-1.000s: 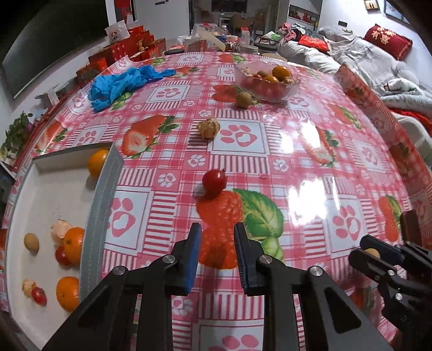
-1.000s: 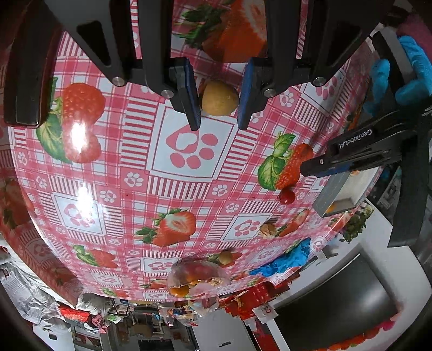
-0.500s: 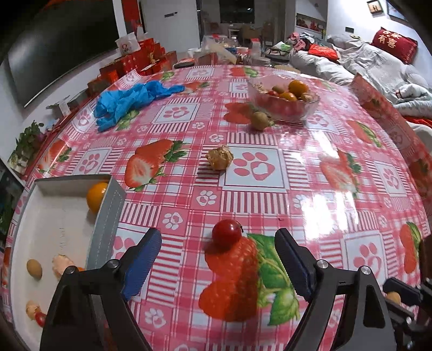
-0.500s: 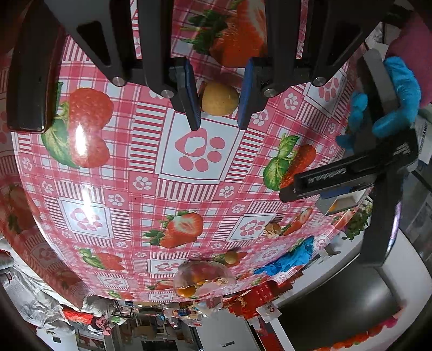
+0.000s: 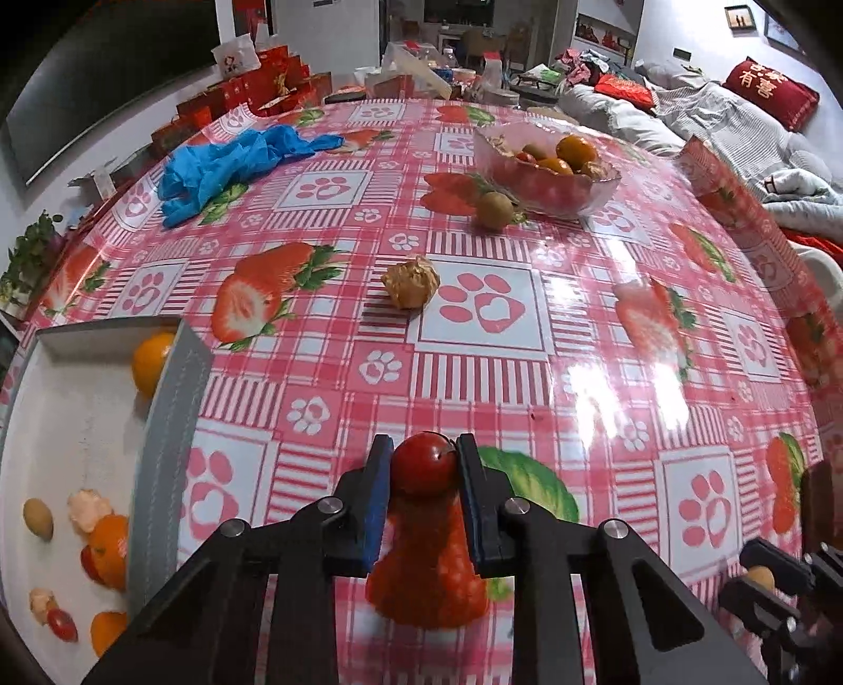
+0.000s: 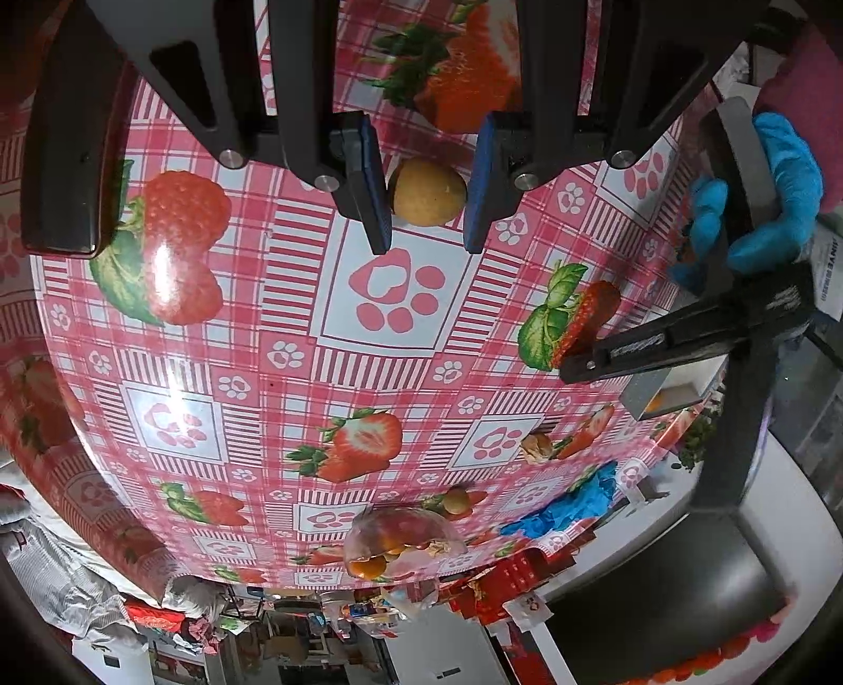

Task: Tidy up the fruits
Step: 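Carry the tomato in the left gripper over the tray while the right gripper carries the kiwi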

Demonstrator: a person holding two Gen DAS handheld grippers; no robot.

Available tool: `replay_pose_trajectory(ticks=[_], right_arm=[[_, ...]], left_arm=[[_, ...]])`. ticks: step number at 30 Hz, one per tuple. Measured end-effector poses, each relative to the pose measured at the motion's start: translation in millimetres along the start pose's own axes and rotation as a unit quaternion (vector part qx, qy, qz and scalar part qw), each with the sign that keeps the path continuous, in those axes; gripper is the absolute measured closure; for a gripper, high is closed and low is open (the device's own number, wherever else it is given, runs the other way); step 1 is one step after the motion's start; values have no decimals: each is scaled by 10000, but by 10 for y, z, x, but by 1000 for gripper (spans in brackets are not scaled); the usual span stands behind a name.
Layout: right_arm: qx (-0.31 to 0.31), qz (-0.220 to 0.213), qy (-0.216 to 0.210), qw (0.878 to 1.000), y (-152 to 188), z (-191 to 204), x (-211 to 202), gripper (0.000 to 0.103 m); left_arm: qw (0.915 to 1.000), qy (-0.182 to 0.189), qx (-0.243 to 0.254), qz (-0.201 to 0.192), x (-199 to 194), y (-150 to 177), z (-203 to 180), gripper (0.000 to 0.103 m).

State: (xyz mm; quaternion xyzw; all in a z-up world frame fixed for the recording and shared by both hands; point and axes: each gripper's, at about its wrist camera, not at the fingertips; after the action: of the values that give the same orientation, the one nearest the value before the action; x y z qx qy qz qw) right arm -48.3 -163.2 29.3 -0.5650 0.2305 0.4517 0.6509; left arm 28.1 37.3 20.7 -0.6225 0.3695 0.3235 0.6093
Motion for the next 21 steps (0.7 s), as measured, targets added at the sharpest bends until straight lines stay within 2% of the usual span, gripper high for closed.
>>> replay_pose_trajectory(ticks=[11,21], right_arm=[[-129,50,-221,9997,-34,302,-15,72],[-451,159,-476,9977,-124,827,30,72]], left_arm=[[9985,273,-200,-434,-721,233,273,77],[9966,40,-447,-694,-1164,481,801,77]])
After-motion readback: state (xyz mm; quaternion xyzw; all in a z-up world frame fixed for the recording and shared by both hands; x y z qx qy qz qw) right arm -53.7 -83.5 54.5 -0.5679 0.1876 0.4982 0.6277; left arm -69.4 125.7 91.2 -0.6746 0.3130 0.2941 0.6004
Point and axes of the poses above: each gripper's, at about its wrist camera, not at the fingertips, and x roughly the way its jaws point, z to its left, y to its underside, and after that the axes turned 1 degree about y, right-handed
